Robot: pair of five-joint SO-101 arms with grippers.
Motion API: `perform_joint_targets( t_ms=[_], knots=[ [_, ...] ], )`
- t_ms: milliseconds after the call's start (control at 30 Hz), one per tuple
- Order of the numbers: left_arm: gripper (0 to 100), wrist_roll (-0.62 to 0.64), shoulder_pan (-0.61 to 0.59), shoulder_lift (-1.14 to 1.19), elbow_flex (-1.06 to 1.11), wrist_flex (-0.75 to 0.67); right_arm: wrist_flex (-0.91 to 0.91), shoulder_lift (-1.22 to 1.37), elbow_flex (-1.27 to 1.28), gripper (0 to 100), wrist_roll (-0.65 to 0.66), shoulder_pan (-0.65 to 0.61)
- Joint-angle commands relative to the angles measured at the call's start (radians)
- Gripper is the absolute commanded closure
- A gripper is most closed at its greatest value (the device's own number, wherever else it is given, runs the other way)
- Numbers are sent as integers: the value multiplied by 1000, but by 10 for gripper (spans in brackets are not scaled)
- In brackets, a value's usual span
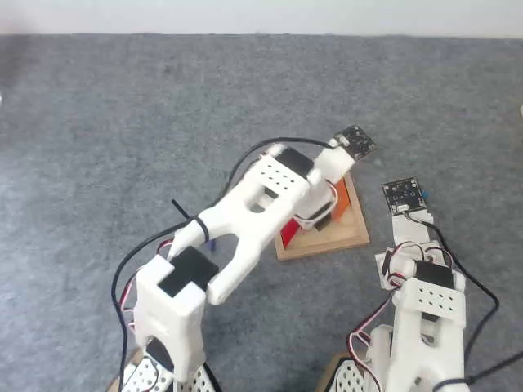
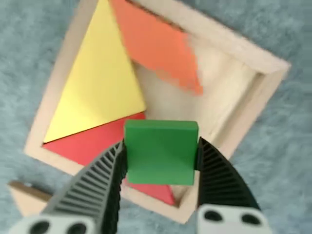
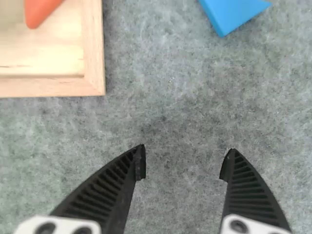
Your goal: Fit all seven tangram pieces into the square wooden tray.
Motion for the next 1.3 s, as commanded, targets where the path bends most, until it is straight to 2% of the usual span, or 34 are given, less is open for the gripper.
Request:
perform_joint_targets(
  t_ms=[0,300,800,1267],
  knots=[
    [902,66,21,15,-10,-26,-16,-12,-6,728,-11,-10],
    [828,72,31,78,-47,-21,-16,-12,-6,728,-11,-10],
    [796,92,38,26,-42,-14,-19,-12,-6,728,-11,-10],
    [723,126,43,17,-44,35,-19,-12,-6,728,-11,-10]
  ],
)
